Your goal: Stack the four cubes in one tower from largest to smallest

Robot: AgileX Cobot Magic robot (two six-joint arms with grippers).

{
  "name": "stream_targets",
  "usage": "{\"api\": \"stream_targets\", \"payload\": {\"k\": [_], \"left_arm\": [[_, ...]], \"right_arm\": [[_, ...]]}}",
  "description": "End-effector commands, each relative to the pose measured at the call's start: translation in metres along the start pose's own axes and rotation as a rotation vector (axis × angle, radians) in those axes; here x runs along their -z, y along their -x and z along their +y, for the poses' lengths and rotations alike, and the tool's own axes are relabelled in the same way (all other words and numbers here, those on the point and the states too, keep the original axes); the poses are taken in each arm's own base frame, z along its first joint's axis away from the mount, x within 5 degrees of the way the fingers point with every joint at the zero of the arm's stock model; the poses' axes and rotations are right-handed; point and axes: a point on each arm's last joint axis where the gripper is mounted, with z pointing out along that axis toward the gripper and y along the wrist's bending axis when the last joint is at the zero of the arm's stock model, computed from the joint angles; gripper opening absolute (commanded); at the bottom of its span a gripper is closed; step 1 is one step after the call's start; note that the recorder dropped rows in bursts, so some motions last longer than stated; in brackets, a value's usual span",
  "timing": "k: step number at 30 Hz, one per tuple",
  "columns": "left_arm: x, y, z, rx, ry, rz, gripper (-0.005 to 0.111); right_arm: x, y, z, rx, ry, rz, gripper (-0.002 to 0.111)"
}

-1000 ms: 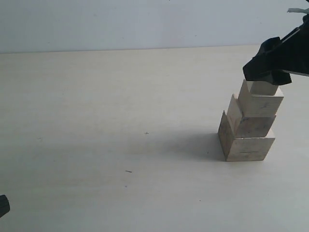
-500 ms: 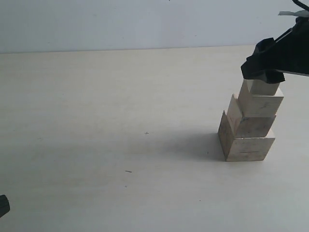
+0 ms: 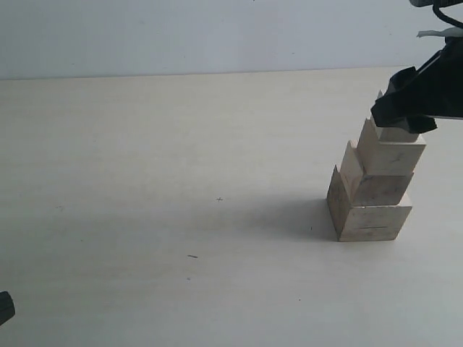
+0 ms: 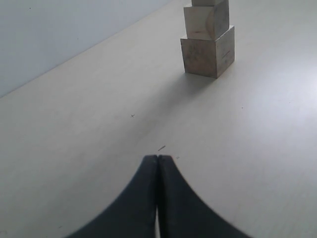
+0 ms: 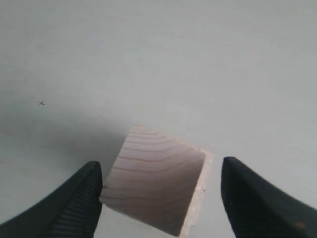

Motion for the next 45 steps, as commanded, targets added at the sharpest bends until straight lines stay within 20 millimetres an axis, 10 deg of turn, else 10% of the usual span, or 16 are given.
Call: {"api": "stream_targets", "payload": {"k": [1, 8, 23, 28, 32, 45], "left_arm": [[0.001, 0.001, 0.0, 0.006, 0.004, -0.013, 0.0], [0.001, 0.001, 0.0, 0.006, 0.004, -0.013, 0.0], [0.001, 0.001, 0.0, 0.006, 0.004, -0.013, 0.0], [0.001, 0.001, 0.0, 0.006, 0.004, -0.013, 0.0], [0.001, 0.001, 0.0, 0.006, 0.004, -0.013, 0.0], [0.001, 0.001, 0.0, 0.006, 0.004, -0.013, 0.0]], "right_arm": [[0.002, 0.002, -0.001, 0.002, -0.007, -0.005, 0.064], [0.005, 0.006, 0.0, -0.006, 0.014, -0.023, 0.064], [0.083, -0.008, 0.001, -0.032, 0.011, -0.235, 0.062], [0.132, -0.058, 0.007, -0.088, 0.053, -0.408, 0.005], [0.161, -0.095, 0.022, 0.022, 0.179, -0.578, 0.0], [0.103, -0.133, 0.021, -0.011, 0.156, -0.649, 0.0]]}}
